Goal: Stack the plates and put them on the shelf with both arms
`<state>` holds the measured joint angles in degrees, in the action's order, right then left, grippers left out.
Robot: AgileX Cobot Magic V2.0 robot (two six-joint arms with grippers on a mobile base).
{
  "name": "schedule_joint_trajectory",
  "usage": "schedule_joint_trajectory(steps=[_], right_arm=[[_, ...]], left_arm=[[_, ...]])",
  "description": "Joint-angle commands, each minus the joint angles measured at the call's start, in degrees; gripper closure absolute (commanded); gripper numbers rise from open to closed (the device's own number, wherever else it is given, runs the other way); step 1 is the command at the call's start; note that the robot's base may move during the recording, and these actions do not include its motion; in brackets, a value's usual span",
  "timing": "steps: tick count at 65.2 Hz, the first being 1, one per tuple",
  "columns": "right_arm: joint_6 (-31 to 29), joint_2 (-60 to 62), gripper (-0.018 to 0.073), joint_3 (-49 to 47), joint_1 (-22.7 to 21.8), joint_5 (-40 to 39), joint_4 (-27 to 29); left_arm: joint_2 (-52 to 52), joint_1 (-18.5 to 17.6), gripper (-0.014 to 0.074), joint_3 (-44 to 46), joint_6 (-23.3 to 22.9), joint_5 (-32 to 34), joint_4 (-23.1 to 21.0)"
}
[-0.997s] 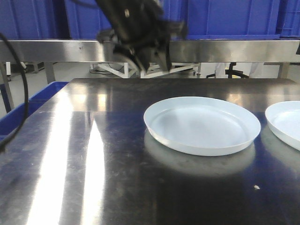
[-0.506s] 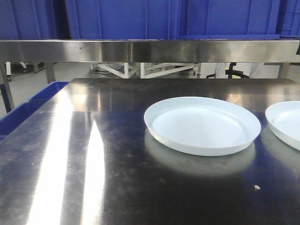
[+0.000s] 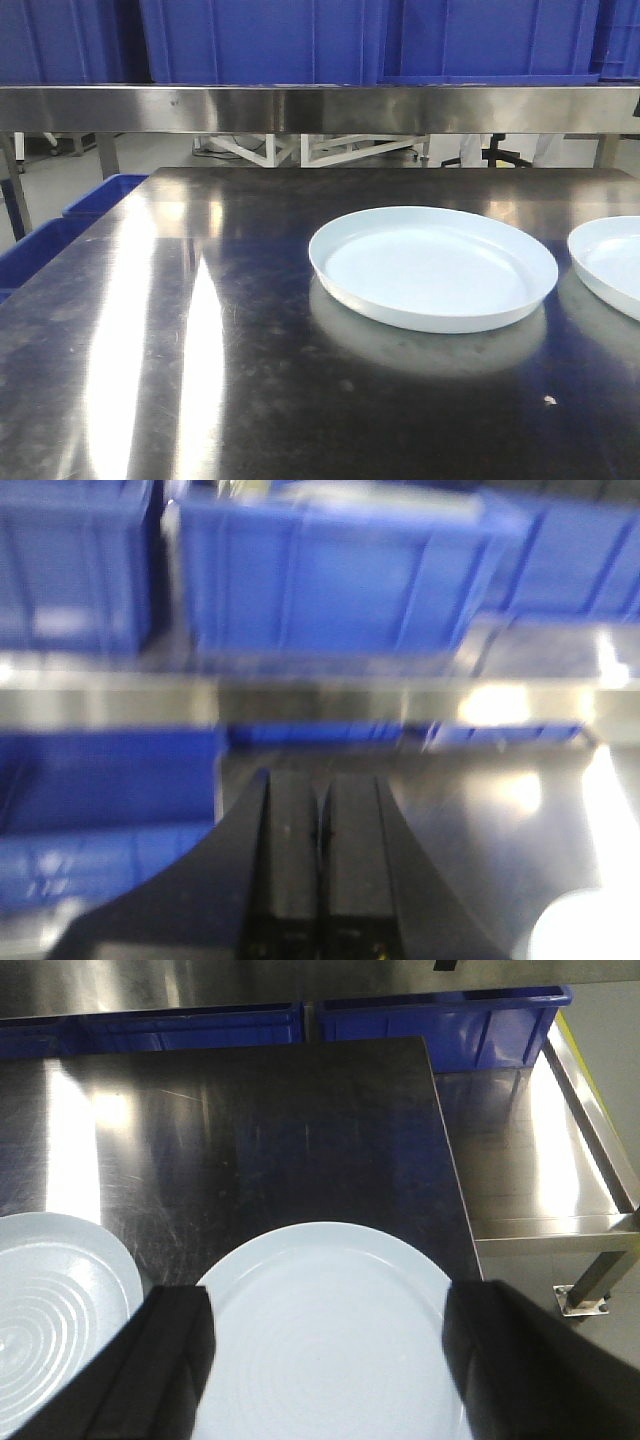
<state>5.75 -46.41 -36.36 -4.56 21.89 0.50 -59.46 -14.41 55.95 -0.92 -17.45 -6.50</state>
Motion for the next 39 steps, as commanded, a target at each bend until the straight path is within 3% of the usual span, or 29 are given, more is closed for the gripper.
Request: schedule_joint_trajectory(steps=[1,29,39], right_arm=[[-0.2,0.2,-0.0022,-2.1,0.1,-4.7,-0.5],[-0.2,0.2,-0.0022,-2.1,0.1,-4.7,-0.5],[-0.2,0.2,-0.0022,-2.1,0.1,-4.7,-0.5]], left_arm=[[3.6,1.1,0.051,-4.1,-0.4,7.6,-0.1],[16.0,1.9,0.051,-29.7,-0.4,17.4,1.0],[18.5,1.9,0.051,-34.3,-0.4,18.3,1.0]])
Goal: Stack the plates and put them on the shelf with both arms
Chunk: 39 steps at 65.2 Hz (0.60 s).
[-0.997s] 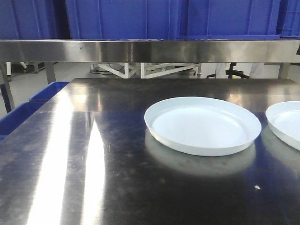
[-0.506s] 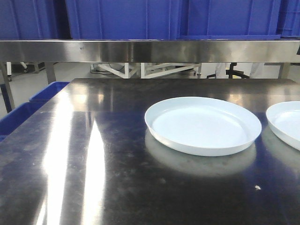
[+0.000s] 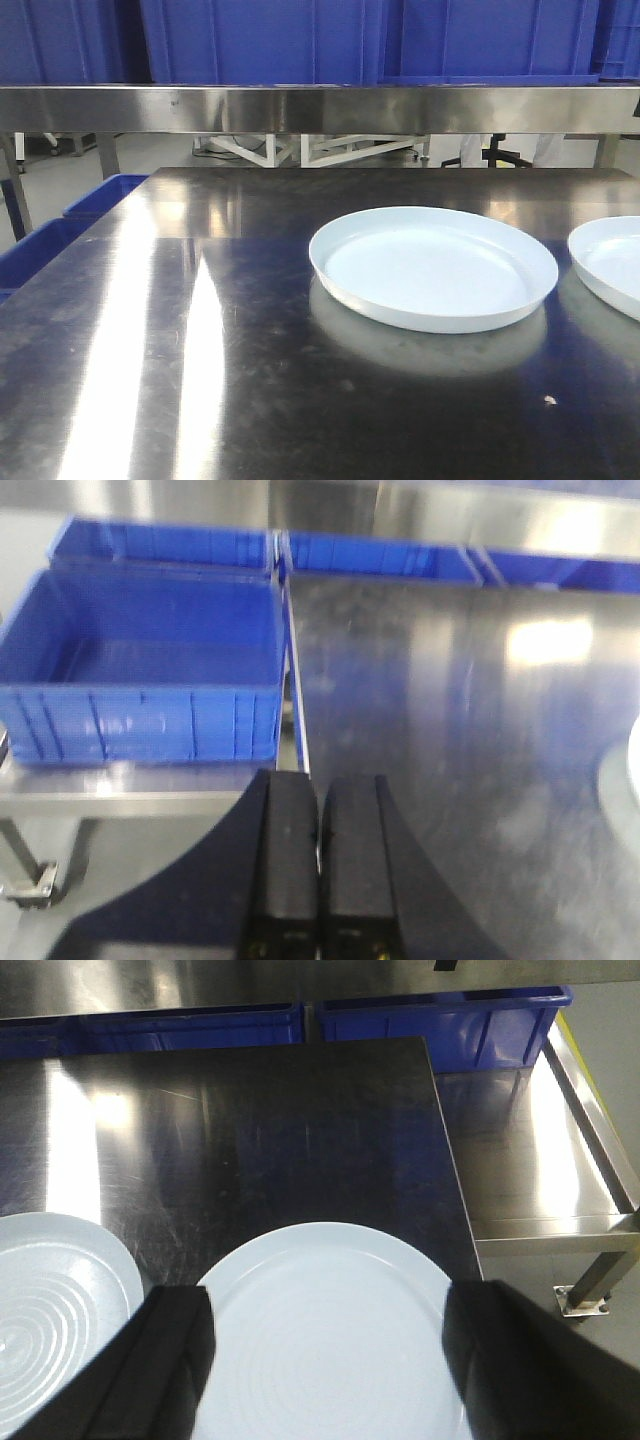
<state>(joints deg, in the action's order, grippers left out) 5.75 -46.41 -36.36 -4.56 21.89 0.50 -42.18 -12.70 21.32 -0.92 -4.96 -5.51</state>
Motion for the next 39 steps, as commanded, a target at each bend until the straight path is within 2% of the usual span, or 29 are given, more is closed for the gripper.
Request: schedule_joint_trajectory(steps=[1,28,33,37,39], right_arm=[[-0.2,0.2,-0.0022,-2.1,0.1,-4.7,-0.5],[-0.2,0.2,-0.002,-2.1,0.1,-4.7,-0.5],[-0.2,0.2,0.0027,-2.1,0.1,-4.7,-0.5],[-0.2,0.2,0.0099,-2.1,0.1,-4.7,-0.5],[-0.2,0.2,0.0164,-2.1,0.1,-4.6,-0.5]], left_arm=[[1.4,0.2,0.051,0.3,-0.4,5.8,0.0],[1.8,0.2,0.051,0.3,-0.4,7.6,0.0],[1.8,0.2,0.0512,0.3,-0.4,7.6,0.0],[1.8,0.2,0.0512,0.3,-0.4,7.6,0.0],[1.8,0.2,0.0512,0.3,-0.4,7.6,0.0]])
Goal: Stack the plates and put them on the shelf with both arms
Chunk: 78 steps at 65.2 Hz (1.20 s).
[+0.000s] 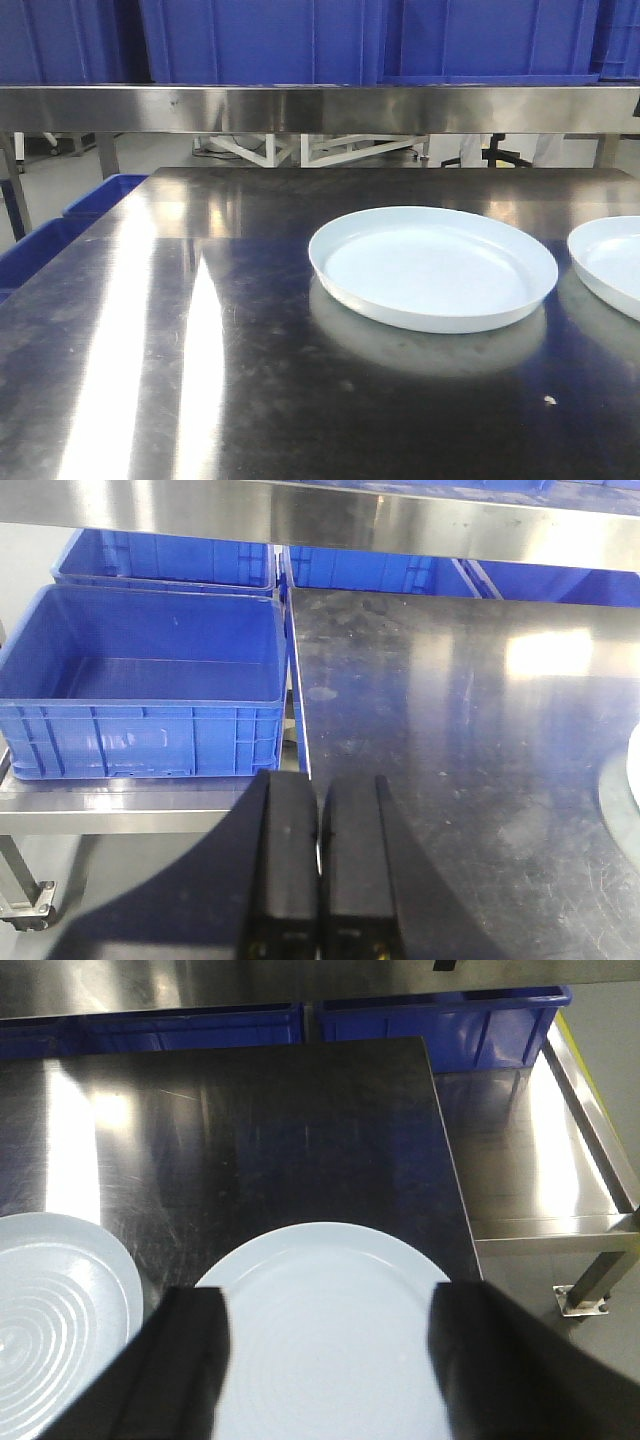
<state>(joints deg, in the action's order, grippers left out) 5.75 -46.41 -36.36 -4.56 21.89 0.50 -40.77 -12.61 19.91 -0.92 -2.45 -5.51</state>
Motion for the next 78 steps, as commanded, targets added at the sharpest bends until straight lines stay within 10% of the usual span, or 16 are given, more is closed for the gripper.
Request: schedule_joint_trajectory(steps=[1,9,28,42,78], right_arm=[[-0.2,0.2,0.0196,-2.1,0.1,-4.6,-0.5],[-0.2,0.2,0.0526,-2.1,0.1,-2.9,-0.5],[-0.2,0.1,0.0443,-2.1,0.1,0.6,-0.1],[-0.2,0.1,0.0076,-2.1,0.1,6.2,0.0],[-0.2,-12.1,0.0072,-4.5,-0.9,2.9,-0.5]], left_arm=[[0.4,0.1,0.0512,1.7,-0.4,5.1,0.0],[0.4,0.1,0.0512,1.7,-0.4,5.1,0.0],[0.4,0.1,0.0512,1.7,-0.4,5.1,0.0],[0.4,0.1,0.0512,1.7,-0.4,5.1,0.0],[0.4,0.1,0.0512,1.7,-0.4,5.1,0.0]])
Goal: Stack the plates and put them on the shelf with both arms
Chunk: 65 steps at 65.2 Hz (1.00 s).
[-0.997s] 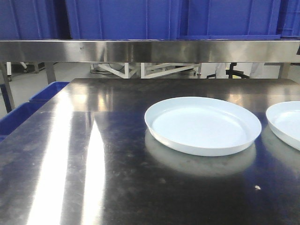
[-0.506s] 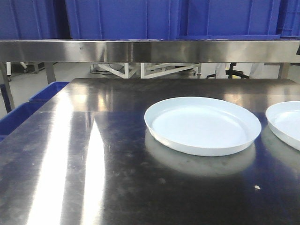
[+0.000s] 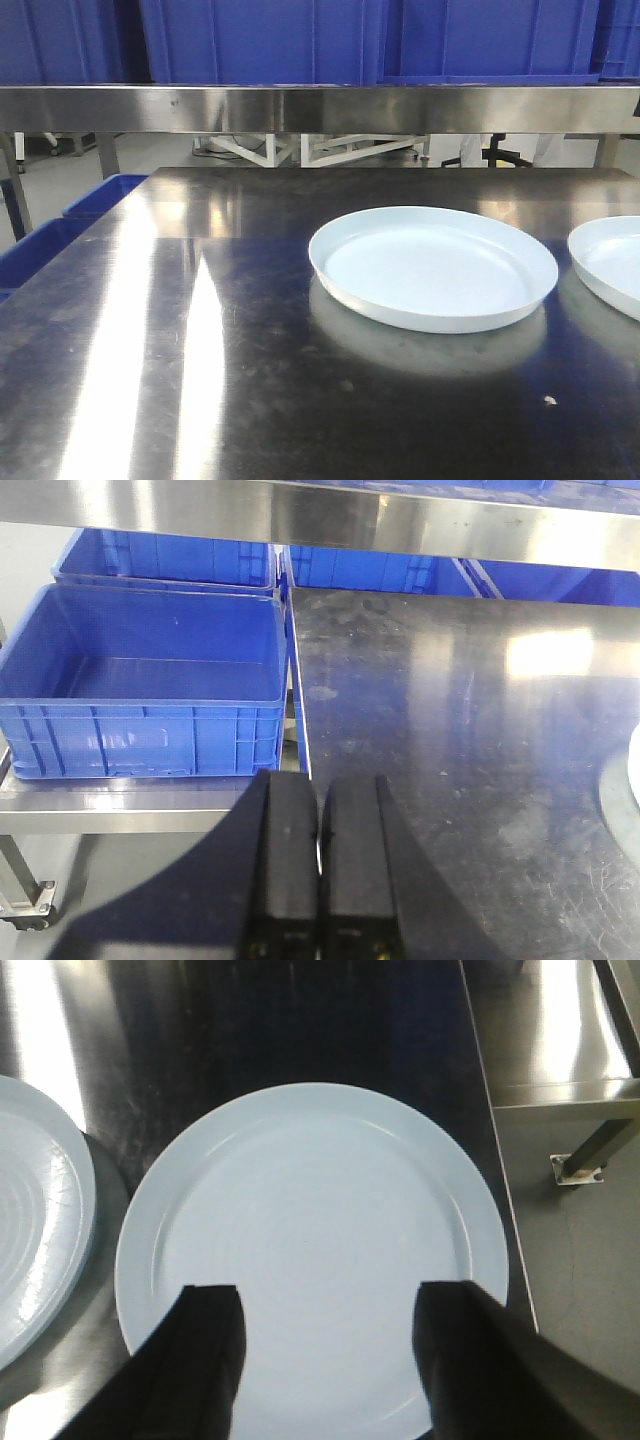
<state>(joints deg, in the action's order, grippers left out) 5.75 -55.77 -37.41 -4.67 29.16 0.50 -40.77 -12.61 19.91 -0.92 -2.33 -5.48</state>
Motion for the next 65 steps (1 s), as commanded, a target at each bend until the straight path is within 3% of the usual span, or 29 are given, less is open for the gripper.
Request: schedule_joint_trajectory(steps=[1,24,65], right_arm=[[-0.2,-3.4,0.0072,-3.8,-1.3,-4.2,-0.5],[-0.2,-16.3,0.0072,-12.1,-12.5,-2.9,-0.5],[-0.2,-25.6,0.0072,-12.3,-12.8,-2.9,-0.5]], left_arm=[[0.4,0.1,0.0512,1.7,-0.4,4.9,0.0],[0.4,0.1,0.0512,1.7,-0.4,4.9,0.0],[0.4,0.1,0.0512,1.7,-0.4,4.9,0.0]])
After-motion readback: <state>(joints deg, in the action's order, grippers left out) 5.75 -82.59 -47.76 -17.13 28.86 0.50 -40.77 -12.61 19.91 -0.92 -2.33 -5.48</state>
